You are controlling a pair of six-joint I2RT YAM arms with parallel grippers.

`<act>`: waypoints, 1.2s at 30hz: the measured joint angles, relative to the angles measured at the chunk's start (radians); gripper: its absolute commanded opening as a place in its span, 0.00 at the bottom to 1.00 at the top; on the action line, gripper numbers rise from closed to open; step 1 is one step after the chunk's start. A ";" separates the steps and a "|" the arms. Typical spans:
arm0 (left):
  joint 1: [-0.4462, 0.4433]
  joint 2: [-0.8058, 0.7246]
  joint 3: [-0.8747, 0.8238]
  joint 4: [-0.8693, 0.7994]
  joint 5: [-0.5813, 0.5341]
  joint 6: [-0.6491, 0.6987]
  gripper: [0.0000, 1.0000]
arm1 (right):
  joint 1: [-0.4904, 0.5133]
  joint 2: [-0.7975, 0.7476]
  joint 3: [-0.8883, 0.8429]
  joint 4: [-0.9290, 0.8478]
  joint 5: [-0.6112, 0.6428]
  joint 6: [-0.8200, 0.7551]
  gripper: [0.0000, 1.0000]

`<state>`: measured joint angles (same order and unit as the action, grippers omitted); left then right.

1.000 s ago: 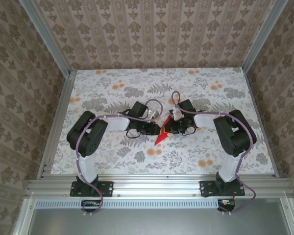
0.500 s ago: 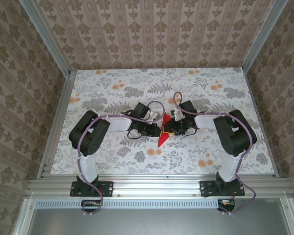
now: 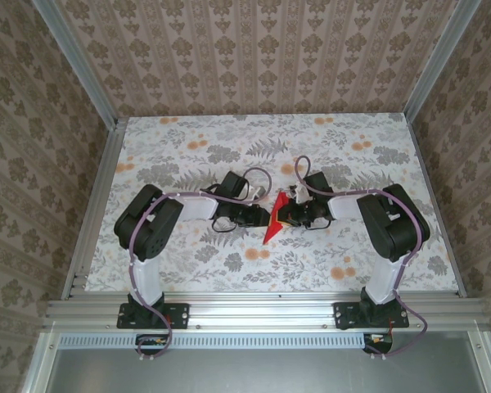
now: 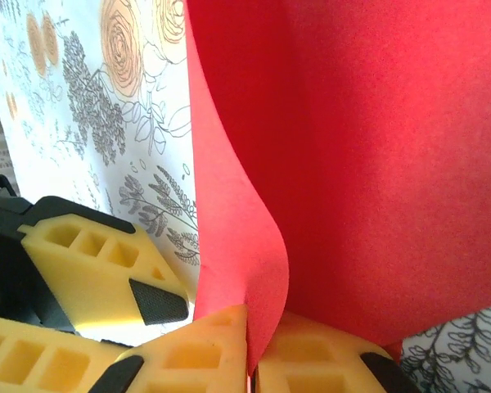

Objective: Fold a paper plane with a square sheet of paper (pick it up from the middle)
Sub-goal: Fold the wing for the fifth time at the center of the table.

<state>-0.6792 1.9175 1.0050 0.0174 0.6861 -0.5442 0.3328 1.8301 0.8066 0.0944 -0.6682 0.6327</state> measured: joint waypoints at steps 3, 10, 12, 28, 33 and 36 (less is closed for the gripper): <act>0.007 0.000 -0.003 0.008 0.011 -0.021 0.31 | -0.005 0.000 -0.013 0.029 -0.014 0.015 0.11; 0.006 0.003 -0.003 0.000 0.036 -0.028 0.20 | -0.009 0.000 -0.017 0.041 -0.019 0.030 0.12; 0.006 0.010 0.001 -0.019 0.039 -0.025 0.17 | -0.009 0.000 -0.018 0.042 -0.019 0.030 0.12; -0.016 0.034 0.066 -0.143 -0.003 0.032 0.17 | -0.012 0.000 -0.024 0.058 -0.032 0.034 0.12; -0.015 0.032 0.064 -0.133 -0.006 0.018 0.20 | -0.013 0.000 -0.028 0.060 -0.021 0.033 0.07; -0.014 0.025 0.050 -0.100 -0.008 -0.008 0.23 | -0.012 0.000 -0.028 0.060 -0.020 0.033 0.07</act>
<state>-0.6933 1.9423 1.0550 -0.0822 0.6781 -0.5518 0.3206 1.8301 0.7784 0.1539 -0.6880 0.6655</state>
